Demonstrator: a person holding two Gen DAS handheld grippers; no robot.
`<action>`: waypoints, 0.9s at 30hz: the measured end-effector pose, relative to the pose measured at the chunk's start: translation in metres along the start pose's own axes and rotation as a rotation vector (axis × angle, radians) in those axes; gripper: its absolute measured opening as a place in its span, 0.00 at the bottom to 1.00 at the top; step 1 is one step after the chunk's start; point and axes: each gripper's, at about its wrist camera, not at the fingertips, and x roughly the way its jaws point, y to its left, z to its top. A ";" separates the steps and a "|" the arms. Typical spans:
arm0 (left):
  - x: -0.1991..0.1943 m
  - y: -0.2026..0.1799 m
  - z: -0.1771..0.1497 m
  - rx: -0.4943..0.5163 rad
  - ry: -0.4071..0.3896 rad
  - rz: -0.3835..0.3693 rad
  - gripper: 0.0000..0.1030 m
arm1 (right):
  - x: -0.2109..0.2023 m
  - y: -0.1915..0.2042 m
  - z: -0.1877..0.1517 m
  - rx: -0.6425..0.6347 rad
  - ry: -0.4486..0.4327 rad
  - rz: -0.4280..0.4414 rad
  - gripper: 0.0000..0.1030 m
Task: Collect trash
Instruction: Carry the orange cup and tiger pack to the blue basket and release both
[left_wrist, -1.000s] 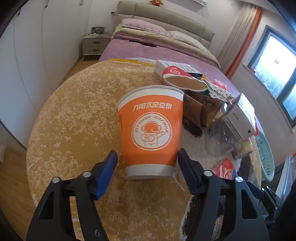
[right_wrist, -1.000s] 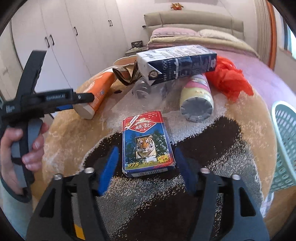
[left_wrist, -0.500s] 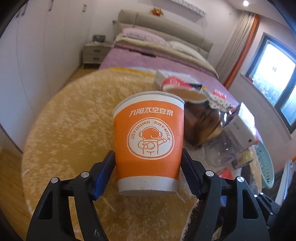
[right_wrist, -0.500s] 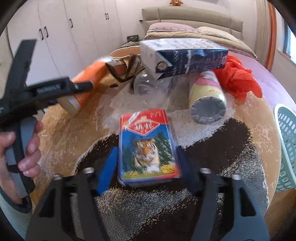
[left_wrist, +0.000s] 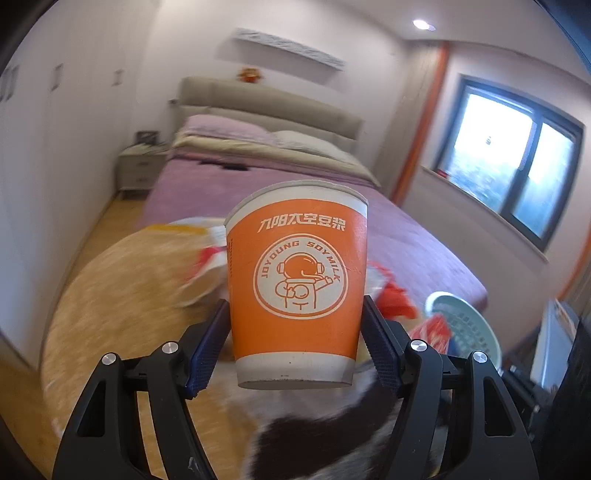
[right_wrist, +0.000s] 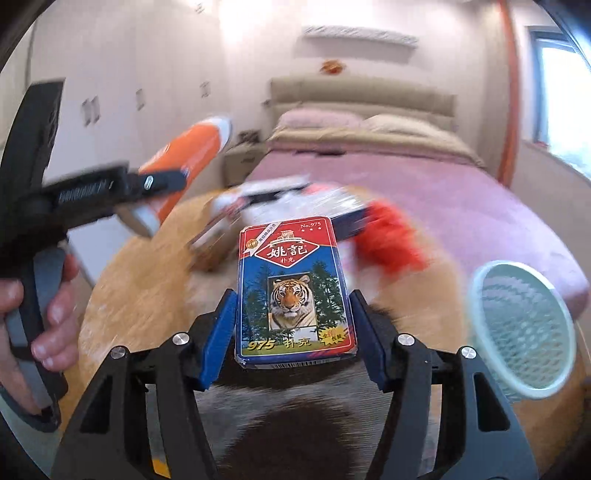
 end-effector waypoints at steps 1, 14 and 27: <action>0.007 -0.015 0.002 0.023 0.003 -0.016 0.66 | -0.004 -0.012 0.003 0.023 -0.011 -0.021 0.56; 0.119 -0.185 0.018 0.175 0.159 -0.327 0.66 | -0.029 -0.203 -0.002 0.360 -0.031 -0.367 0.56; 0.233 -0.255 -0.043 0.237 0.423 -0.361 0.66 | 0.034 -0.288 -0.053 0.547 0.171 -0.465 0.56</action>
